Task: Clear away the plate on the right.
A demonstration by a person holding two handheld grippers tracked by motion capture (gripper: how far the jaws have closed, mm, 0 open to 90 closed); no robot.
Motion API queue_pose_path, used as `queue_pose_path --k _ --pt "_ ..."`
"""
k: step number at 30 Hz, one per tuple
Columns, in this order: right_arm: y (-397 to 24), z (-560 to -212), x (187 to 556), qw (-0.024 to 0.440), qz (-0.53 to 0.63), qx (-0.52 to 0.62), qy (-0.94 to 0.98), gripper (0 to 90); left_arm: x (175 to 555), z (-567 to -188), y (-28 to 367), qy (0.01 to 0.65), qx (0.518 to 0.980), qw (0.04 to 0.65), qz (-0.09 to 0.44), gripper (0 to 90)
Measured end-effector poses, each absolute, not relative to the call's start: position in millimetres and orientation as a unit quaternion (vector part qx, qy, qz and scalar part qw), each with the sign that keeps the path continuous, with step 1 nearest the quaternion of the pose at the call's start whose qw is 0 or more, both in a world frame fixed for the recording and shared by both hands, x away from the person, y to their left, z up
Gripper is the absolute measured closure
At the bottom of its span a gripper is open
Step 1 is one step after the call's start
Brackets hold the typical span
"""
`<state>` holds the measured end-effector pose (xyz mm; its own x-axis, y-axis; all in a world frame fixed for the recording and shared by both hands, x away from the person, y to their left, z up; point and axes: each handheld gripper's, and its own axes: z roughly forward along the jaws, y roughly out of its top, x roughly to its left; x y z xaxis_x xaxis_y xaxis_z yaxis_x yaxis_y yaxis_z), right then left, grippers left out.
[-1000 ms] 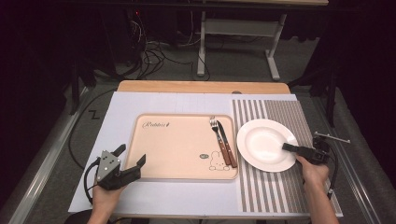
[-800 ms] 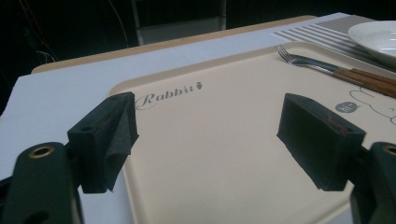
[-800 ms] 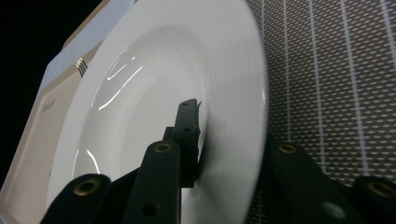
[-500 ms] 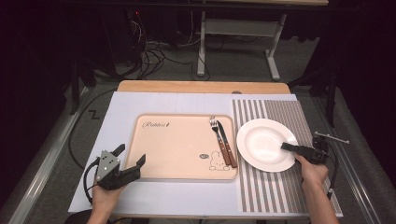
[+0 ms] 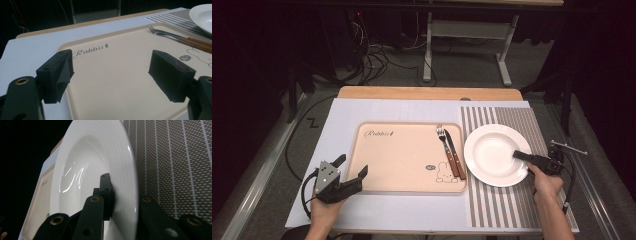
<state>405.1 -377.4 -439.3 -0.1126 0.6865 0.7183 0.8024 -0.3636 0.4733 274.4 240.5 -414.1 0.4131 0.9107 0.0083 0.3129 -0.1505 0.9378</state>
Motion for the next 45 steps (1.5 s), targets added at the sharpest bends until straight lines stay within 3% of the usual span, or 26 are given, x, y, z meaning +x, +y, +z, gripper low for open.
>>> queue_pose_path --k 27,45 --pt "-374 -425 399 0.057 -0.513 -0.642 -0.567 83.9 274 -414 241 0.440 0.691 0.480 0.313 20.2" --pt "-342 -408 406 0.075 -0.524 -0.608 -0.592 83.7 274 -413 242 0.439 0.689 0.485 0.311 20.0"
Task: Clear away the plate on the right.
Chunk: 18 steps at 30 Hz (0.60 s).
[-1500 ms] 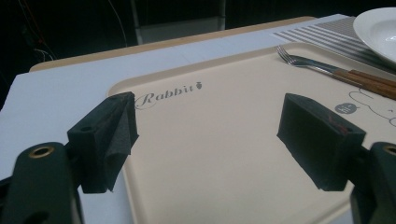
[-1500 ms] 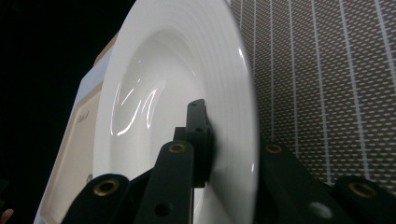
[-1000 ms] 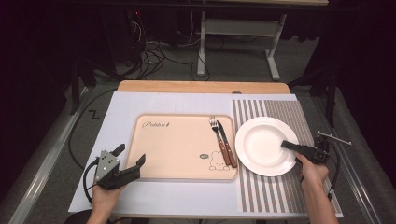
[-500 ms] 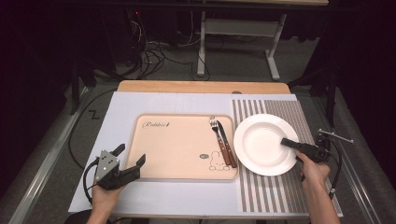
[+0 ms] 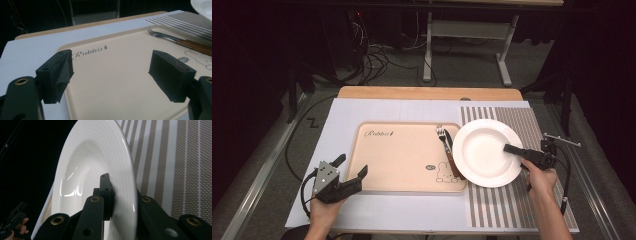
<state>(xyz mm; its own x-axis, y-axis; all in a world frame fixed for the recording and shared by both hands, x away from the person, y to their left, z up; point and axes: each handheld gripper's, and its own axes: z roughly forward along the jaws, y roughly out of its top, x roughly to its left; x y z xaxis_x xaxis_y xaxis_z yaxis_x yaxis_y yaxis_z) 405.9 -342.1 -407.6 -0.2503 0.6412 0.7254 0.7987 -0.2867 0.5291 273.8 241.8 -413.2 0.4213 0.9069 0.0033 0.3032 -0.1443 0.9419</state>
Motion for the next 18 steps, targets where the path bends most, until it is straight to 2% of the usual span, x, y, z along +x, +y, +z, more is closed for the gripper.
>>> queue_pose_path --k 18 --pt "-304 -400 421 0.100 -0.522 -0.582 -0.615 83.7 274 -414 241 0.437 0.694 0.481 0.310 20.7"
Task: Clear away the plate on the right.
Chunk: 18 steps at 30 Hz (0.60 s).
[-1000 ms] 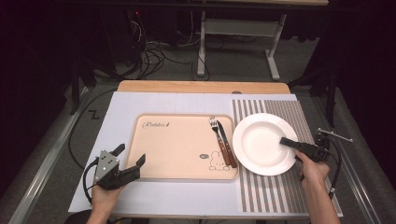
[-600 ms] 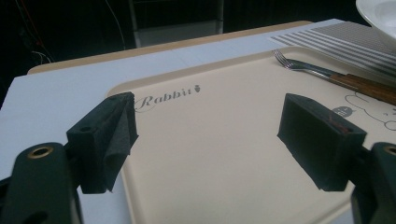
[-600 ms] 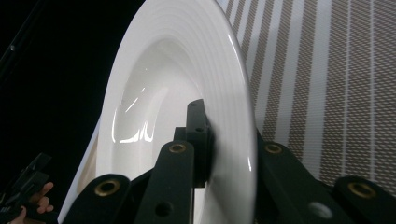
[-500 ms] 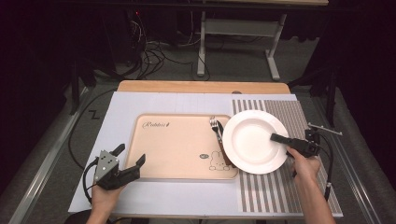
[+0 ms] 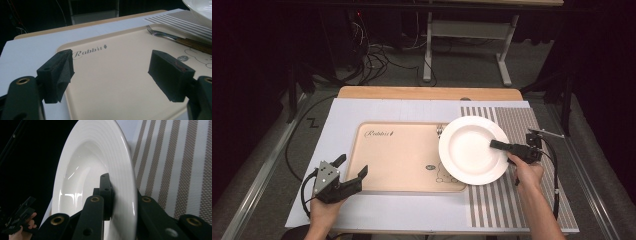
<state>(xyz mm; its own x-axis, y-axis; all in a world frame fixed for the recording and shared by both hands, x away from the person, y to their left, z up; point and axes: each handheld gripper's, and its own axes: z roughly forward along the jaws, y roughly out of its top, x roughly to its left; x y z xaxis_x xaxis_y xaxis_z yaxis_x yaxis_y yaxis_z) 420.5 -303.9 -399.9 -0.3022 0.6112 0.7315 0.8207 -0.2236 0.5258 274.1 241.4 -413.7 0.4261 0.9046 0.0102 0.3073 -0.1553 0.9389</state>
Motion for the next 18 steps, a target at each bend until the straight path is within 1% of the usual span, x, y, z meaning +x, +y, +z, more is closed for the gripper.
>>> queue_pose_path --k 18 --pt "-266 -396 434 0.115 -0.516 -0.569 -0.630 83.6 274 -414 242 0.436 0.696 0.481 0.307 20.4"
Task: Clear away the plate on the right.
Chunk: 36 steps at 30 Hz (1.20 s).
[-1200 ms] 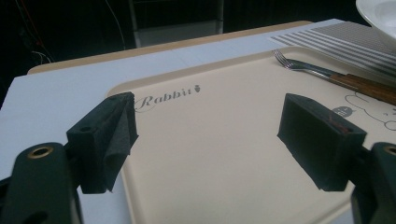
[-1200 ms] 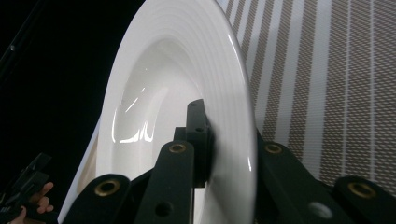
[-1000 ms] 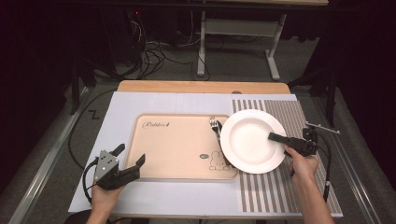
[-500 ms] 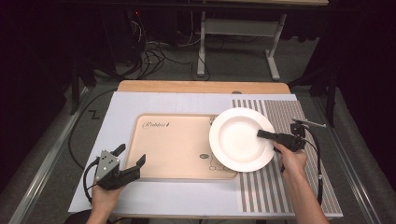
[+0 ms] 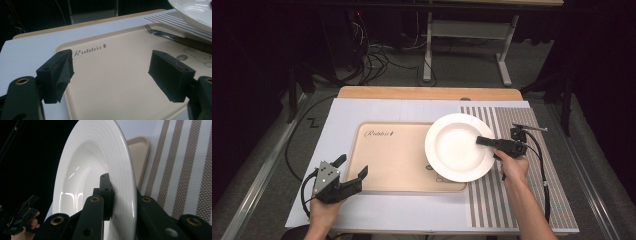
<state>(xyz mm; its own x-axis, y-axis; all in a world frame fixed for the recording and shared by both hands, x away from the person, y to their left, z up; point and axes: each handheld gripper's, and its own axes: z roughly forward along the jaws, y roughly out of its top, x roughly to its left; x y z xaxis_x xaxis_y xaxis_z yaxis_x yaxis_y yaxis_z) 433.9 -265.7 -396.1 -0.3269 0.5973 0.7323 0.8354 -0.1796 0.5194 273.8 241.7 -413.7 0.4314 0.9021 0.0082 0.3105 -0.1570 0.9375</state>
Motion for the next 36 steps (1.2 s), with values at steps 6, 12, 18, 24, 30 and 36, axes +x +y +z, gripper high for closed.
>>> queue_pose_path --k 6,12,18,24,30,36 --pt "-255 -396 436 0.115 -0.512 -0.565 -0.637 83.5 274 -414 242 0.435 0.697 0.479 0.309 20.4" --pt "-246 -396 439 0.119 -0.509 -0.562 -0.641 83.5 274 -414 241 0.435 0.704 0.471 0.307 20.9" --pt "-232 -395 442 0.124 -0.508 -0.557 -0.645 83.5 274 -413 242 0.442 0.698 0.473 0.307 21.9" --pt "-218 -394 446 0.126 -0.502 -0.553 -0.653 83.4 274 -413 242 0.438 0.703 0.470 0.306 22.3" --pt "-205 -397 449 0.135 -0.504 -0.550 -0.652 83.3 274 -414 242 0.437 0.704 0.469 0.306 22.3" --pt "-192 -398 451 0.133 -0.493 -0.549 -0.662 83.2 274 -413 242 0.437 0.701 0.472 0.309 24.0"
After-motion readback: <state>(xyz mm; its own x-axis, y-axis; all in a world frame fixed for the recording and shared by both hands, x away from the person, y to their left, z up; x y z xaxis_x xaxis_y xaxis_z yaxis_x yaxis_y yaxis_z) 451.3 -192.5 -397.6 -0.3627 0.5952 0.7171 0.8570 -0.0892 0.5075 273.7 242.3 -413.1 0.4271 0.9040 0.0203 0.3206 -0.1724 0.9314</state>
